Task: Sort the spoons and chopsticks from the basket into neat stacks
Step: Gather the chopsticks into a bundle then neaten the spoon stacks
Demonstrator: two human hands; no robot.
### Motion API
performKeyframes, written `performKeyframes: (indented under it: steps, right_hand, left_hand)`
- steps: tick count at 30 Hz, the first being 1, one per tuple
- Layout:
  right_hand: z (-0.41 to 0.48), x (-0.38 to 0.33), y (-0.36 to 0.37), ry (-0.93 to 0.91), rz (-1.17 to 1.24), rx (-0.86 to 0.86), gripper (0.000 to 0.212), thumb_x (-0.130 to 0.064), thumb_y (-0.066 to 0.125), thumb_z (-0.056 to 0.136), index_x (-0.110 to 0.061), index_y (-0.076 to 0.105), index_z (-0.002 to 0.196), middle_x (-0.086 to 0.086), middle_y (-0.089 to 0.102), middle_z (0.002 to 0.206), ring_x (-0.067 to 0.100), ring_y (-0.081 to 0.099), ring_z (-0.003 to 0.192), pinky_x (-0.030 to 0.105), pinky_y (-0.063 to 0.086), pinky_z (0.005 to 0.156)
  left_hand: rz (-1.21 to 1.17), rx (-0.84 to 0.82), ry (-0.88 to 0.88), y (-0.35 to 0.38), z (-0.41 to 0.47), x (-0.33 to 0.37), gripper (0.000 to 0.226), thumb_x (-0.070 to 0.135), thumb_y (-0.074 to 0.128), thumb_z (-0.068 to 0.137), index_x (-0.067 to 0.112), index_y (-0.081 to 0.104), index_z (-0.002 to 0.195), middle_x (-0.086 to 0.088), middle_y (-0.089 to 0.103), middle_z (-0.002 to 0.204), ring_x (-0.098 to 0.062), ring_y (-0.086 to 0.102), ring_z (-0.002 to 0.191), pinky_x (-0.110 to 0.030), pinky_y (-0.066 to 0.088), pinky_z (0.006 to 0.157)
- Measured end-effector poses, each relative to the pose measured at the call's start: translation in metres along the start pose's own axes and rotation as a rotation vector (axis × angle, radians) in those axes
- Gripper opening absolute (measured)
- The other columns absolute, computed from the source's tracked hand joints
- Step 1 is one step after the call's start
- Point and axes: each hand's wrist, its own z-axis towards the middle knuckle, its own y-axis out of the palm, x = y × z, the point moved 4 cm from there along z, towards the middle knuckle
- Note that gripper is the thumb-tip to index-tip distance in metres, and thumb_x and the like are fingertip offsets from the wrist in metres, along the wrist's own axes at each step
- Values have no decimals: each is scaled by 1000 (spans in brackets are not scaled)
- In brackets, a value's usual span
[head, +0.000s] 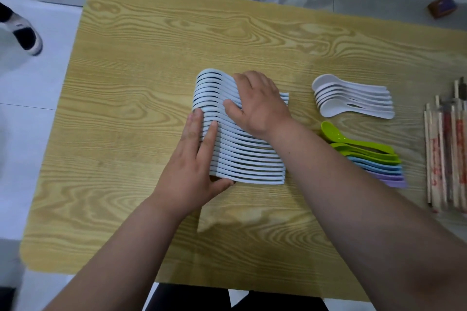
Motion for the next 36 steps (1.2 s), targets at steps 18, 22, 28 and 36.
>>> performKeyframes:
  steps: [18, 22, 28, 36]
  right_hand:
    - [-7, 22, -5, 32, 101, 21, 51, -45, 47, 102, -6, 54, 133, 11, 49, 126, 27, 43, 123, 33, 34, 105]
    - [-22, 20, 1, 55, -32, 100, 72, -58, 32, 96, -6, 49, 143, 14, 53, 129, 34, 47, 124, 47, 30, 114]
    - [-37, 18, 8, 62, -36, 127, 79, -64, 32, 95, -10, 38, 151, 10, 47, 141, 30, 40, 134, 53, 20, 120]
    - [-36, 20, 8, 7, -18, 143, 78, -63, 38, 94, -9, 41, 150, 8, 49, 136, 28, 41, 131, 52, 22, 119]
  left_hand:
    - [59, 7, -36, -2, 2, 9, 116, 53, 78, 68, -6, 25, 153, -28, 7, 163, -40, 4, 153, -47, 12, 124]
    - [51, 25, -33, -1, 2, 9, 114, 51, 78, 68, -8, 27, 151, -29, 9, 162, -41, 5, 153, -47, 12, 124]
    - [34, 61, -35, 0, -1, 11, 112, 50, 78, 68, -9, 29, 150, -31, 13, 160, -44, 9, 151, -48, 12, 124]
    - [33, 87, -41, 1, -4, 15, 110, 54, 75, 73, -10, 28, 150, -32, 13, 160, -45, 10, 151, -50, 14, 124]
